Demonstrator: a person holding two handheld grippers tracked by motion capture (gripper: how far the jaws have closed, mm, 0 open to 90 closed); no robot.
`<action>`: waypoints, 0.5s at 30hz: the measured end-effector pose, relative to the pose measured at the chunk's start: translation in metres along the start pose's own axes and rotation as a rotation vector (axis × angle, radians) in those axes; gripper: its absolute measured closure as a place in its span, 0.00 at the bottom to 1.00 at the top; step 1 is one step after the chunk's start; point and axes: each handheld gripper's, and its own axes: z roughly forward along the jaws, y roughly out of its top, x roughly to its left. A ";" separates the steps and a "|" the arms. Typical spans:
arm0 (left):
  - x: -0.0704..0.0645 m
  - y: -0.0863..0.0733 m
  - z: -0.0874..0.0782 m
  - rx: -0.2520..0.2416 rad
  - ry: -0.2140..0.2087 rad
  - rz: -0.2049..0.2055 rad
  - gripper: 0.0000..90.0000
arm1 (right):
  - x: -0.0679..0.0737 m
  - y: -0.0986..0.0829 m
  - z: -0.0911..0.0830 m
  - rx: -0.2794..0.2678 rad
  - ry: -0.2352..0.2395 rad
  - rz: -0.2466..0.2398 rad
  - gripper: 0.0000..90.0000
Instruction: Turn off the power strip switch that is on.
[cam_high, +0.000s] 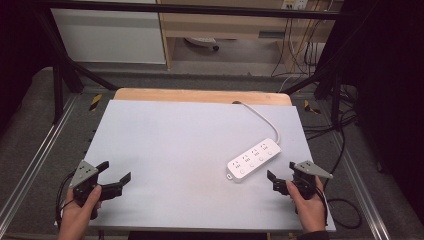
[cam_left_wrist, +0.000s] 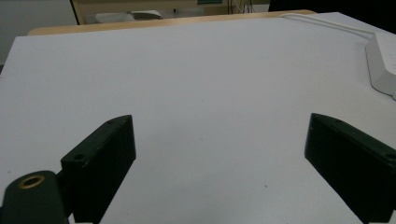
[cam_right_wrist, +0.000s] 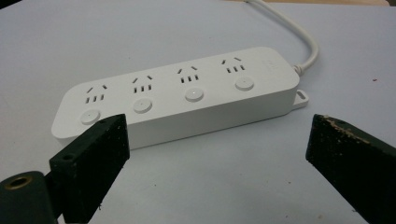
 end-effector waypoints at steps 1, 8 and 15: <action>0.000 0.000 0.000 -0.002 -0.003 -0.002 0.10 | -0.001 0.000 -0.001 -0.004 -0.007 0.000 0.06; -0.002 0.000 0.002 0.001 -0.012 0.007 0.09 | -0.002 0.004 -0.005 -0.021 -0.035 0.013 0.05; -0.003 0.000 0.002 -0.001 -0.019 0.009 0.08 | -0.002 0.009 -0.008 -0.005 -0.038 0.007 0.03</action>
